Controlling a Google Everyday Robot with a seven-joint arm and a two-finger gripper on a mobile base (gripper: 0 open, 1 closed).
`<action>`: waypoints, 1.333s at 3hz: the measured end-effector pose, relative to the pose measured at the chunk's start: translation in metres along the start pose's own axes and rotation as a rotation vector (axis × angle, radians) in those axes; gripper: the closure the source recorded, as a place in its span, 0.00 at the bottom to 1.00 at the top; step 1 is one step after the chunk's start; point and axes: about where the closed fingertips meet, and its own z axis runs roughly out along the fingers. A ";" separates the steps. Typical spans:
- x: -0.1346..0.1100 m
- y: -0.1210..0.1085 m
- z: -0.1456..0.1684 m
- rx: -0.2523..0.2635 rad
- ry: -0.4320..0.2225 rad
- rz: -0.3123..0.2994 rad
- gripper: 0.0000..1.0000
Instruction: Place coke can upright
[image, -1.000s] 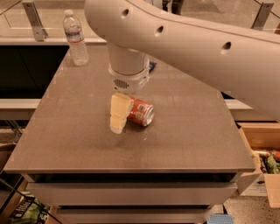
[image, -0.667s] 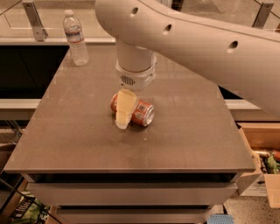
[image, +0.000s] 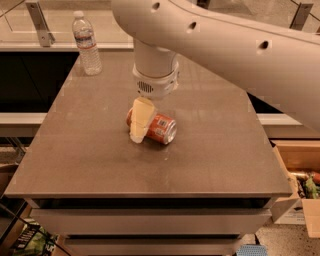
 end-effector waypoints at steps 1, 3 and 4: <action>-0.008 0.014 -0.002 -0.030 0.008 0.011 0.00; -0.017 0.025 0.004 -0.079 0.013 0.036 0.00; -0.017 0.025 0.011 -0.090 0.014 0.055 0.00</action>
Offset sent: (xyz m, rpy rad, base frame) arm -0.0192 0.0314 -0.0032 0.0314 0.0977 -0.0332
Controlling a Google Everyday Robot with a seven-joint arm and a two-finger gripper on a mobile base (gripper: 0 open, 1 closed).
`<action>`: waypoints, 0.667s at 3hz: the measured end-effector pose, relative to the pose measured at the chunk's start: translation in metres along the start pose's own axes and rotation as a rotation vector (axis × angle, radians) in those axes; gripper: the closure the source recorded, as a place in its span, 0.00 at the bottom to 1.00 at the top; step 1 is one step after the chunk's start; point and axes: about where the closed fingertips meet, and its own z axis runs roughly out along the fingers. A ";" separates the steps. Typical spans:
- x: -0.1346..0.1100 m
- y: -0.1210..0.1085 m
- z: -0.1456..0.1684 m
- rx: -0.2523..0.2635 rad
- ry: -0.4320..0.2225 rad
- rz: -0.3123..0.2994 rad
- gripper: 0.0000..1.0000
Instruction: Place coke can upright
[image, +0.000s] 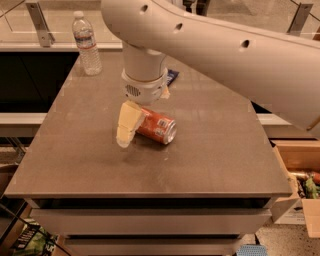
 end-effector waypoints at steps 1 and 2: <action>0.001 -0.001 0.008 -0.017 -0.013 -0.001 0.00; 0.000 -0.001 0.008 -0.015 -0.016 -0.001 0.17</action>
Offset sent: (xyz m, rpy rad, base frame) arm 0.0008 -0.0006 -0.0071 0.0167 0.0066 0.0020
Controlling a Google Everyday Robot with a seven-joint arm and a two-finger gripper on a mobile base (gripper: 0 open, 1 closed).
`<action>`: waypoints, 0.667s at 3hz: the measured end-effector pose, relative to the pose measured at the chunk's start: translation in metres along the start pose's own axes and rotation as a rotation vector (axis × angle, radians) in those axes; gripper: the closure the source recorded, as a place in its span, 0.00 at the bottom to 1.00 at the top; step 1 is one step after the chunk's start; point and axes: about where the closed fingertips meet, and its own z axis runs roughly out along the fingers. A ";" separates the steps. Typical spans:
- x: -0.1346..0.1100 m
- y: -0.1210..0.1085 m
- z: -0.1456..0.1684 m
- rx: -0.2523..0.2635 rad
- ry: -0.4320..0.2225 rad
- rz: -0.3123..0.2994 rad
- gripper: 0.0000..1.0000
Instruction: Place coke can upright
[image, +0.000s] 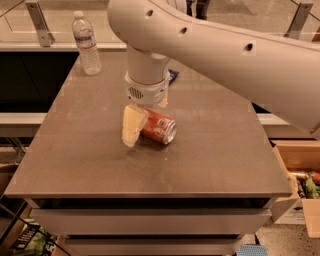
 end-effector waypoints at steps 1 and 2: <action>-0.001 0.000 0.000 0.001 -0.003 -0.001 0.40; -0.001 0.001 0.000 0.003 -0.006 -0.002 0.64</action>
Offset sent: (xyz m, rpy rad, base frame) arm 0.0001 0.0006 0.0000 0.0015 -0.0024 0.0008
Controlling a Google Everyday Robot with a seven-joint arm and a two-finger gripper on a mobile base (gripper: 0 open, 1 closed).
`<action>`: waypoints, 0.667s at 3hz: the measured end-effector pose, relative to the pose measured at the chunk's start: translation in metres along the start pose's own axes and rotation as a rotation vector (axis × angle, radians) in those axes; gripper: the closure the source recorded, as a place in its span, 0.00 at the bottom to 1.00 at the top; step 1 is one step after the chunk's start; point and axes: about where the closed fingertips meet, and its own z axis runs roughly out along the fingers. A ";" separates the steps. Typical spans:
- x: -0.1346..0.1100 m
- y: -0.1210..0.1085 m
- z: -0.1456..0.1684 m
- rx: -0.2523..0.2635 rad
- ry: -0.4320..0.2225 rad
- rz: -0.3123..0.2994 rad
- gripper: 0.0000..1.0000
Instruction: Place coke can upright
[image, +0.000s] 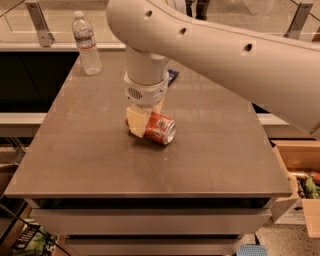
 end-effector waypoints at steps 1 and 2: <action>-0.001 0.000 0.000 0.001 -0.003 -0.001 0.87; -0.001 0.001 0.000 0.003 -0.005 -0.002 1.00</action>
Offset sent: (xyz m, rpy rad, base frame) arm 0.0001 0.0006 0.0000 0.0011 -0.0021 0.0007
